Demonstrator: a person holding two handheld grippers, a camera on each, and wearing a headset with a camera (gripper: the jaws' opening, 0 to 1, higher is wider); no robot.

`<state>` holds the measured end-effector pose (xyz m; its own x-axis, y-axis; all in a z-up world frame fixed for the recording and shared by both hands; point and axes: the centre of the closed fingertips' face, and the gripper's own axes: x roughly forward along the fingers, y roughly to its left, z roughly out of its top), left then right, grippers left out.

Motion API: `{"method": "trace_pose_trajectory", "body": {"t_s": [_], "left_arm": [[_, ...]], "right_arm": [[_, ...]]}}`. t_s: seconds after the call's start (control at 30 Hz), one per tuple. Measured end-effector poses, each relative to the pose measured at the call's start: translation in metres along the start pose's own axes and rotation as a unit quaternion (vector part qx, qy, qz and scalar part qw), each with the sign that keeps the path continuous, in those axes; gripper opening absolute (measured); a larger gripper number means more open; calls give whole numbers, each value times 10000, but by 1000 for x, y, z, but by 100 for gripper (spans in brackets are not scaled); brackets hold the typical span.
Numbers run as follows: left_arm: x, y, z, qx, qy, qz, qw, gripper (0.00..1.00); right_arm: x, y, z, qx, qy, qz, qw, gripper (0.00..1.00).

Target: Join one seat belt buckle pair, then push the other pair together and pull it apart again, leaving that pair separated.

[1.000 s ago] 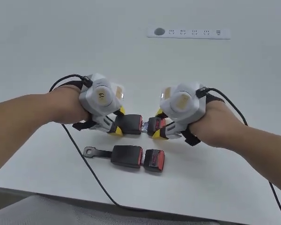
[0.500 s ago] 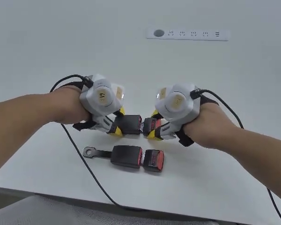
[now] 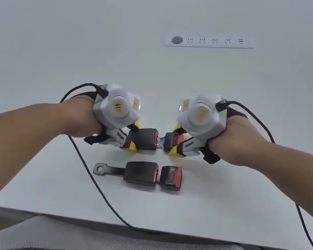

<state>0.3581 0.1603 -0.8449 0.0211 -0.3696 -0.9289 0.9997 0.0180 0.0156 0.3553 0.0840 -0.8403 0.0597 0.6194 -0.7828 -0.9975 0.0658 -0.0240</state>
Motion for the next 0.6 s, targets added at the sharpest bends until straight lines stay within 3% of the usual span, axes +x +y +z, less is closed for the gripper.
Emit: {"method": "trace_pose_trajectory", "body": {"t_s": [0.23,0.6], "left_arm": [[1,0,1,63,75,-51,9999,32],[1,-1,1,39,91,-28,9999,32]], "right_arm": [[-6,1,-7,-17,3,-14,10000,33],[-43,2,-55,214,23,-184,9996,34]]}}
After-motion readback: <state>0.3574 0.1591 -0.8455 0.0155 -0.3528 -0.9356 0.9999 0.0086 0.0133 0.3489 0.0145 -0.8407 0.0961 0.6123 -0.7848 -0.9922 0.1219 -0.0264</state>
